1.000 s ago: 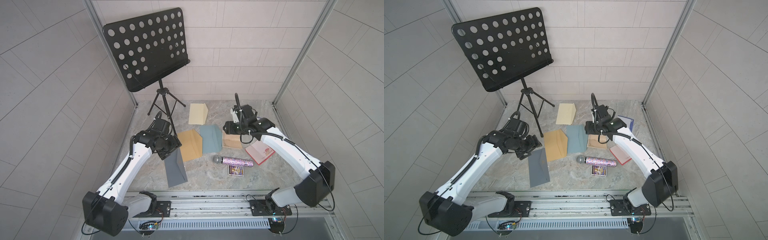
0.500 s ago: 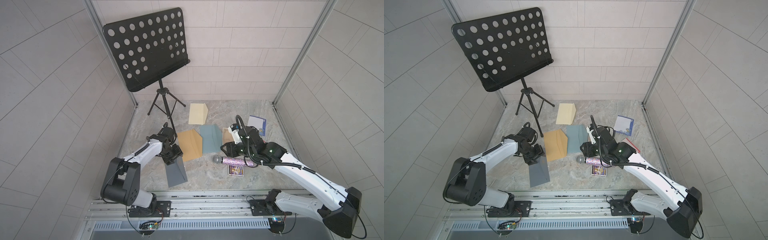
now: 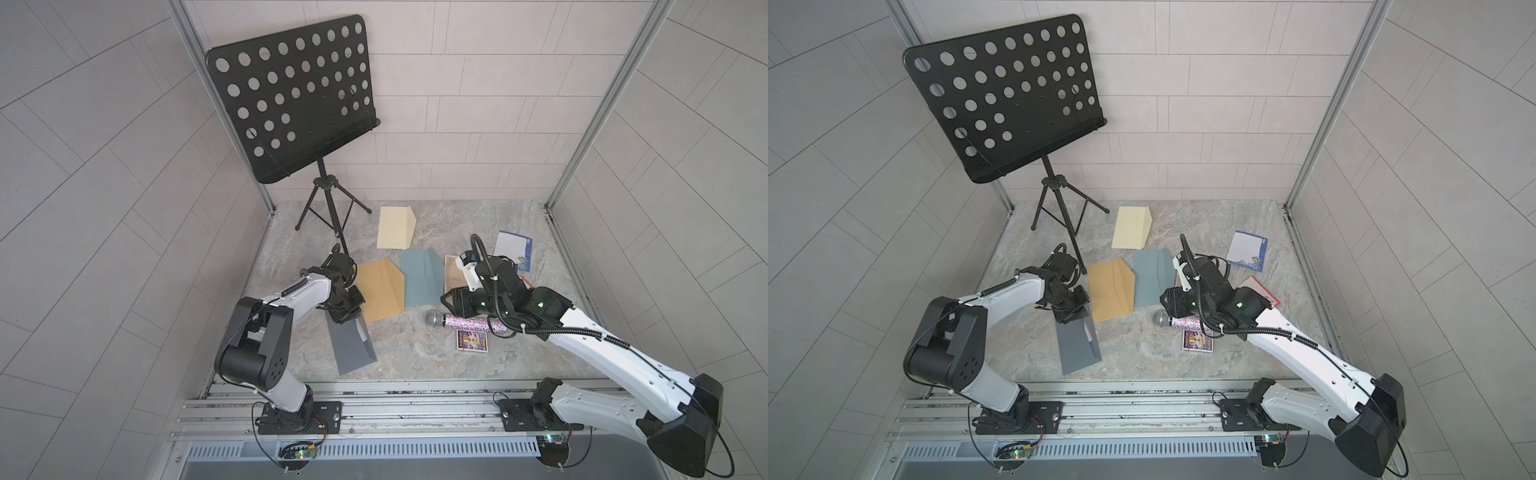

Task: Take the letter paper out of the envelope
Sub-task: Pick up the envelope from the center of the board.

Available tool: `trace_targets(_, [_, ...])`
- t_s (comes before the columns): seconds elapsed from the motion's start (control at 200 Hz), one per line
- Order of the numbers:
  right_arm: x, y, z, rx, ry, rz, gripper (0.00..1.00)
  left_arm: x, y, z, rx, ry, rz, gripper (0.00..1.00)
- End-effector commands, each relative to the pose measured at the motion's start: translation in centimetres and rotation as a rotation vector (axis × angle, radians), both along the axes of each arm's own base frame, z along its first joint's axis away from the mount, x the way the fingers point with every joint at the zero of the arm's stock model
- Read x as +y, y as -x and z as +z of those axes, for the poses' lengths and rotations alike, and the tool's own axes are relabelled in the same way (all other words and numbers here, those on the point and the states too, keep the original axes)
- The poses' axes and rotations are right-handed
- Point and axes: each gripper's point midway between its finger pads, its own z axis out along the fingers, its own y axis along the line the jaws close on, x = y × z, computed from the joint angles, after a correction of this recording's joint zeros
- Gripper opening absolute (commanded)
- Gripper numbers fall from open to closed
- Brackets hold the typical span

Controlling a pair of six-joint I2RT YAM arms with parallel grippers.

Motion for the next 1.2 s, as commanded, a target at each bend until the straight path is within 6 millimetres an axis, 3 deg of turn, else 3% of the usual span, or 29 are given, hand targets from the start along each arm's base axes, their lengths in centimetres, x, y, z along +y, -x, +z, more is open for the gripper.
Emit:
trace_targets(0.0, [0.8, 0.1, -0.6, -0.042, 0.033, 0.045, 0.6, 0.2, -0.8, 1.6, -0.035, -0.019, 0.031, 0.0])
trace_targets(0.27, [3.9, 0.4, 0.8, -0.29, 0.087, 0.165, 0.74, 0.8, -1.6, 8.0, -0.124, 0.0, 0.208, 0.0])
trace_targets(0.535, [8.3, 0.8, 2.8, -0.436, 0.095, 0.302, 0.79, 1.2, -2.2, 14.3, -0.164, 0.016, 0.355, 0.0])
trace_targets(0.79, [11.6, 0.6, 4.0, -0.484, 0.066, 0.392, 0.79, 0.3, -1.9, 16.9, -0.153, 0.073, 0.436, 0.0])
trace_targets(1.025, [13.8, 0.8, 3.2, -0.464, 0.053, 0.445, 0.79, -0.4, -1.8, 18.2, -0.152, 0.108, 0.454, 0.0])
trace_targets(1.196, [14.4, -0.1, 1.9, -0.444, 0.099, 0.434, 0.78, -1.1, -1.7, 19.0, -0.157, 0.136, 0.456, 0.0])
